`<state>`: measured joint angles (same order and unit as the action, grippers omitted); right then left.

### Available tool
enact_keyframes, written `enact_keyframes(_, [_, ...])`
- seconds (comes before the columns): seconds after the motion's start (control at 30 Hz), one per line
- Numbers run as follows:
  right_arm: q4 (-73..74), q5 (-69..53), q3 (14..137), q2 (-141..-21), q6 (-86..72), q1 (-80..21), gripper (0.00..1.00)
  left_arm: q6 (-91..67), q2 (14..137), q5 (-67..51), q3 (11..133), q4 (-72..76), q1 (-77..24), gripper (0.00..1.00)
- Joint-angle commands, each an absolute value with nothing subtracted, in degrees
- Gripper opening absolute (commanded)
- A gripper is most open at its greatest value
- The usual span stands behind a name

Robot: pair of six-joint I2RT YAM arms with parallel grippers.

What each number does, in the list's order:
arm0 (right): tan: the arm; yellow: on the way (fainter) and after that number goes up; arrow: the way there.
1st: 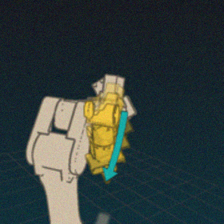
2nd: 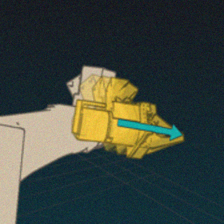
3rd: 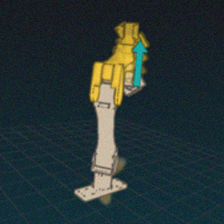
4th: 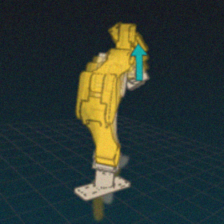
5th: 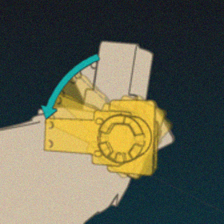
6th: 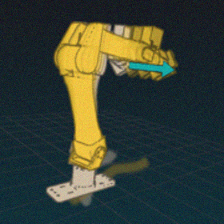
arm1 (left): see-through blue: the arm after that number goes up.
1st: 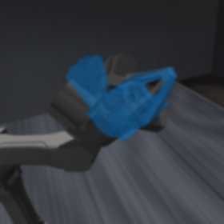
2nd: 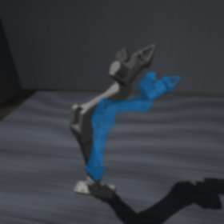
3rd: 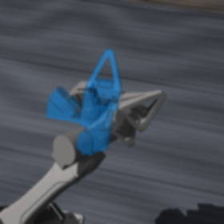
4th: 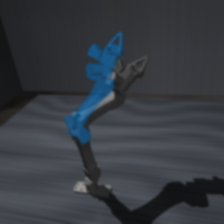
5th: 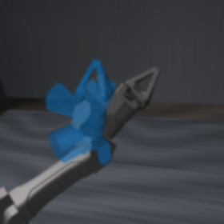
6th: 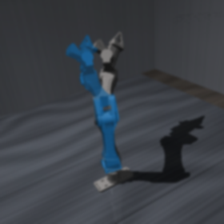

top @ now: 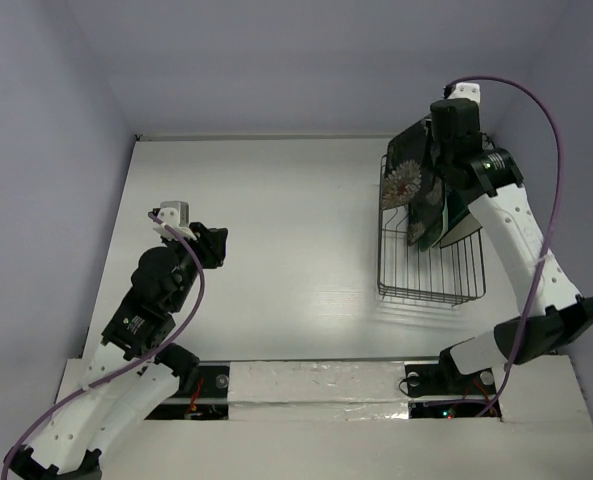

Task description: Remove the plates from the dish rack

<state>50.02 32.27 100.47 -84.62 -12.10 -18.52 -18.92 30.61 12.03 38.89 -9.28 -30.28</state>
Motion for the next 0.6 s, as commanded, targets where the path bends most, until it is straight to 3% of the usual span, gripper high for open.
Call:
enact_keyframes(0.0, [35.01, 25.35, 102.23, -79.81, -16.95, -22.32, 0.00, -18.37, 29.97, 11.87, 38.94, -6.68, -30.41, 0.23])
enact_keyframes(0.2, [17.18, 7.94, 97.21, -86.55, -30.13, -29.16, 0.00, -18.54, 28.92, 11.87, 38.76, -6.59, -30.41, 0.23])
enact_keyframes(0.57, [-3.50, 0.89, 106.17, -113.63, -47.89, -35.07, 0.00, -18.81, 26.02, 11.87, 38.58, -7.21, -30.41, 0.23])
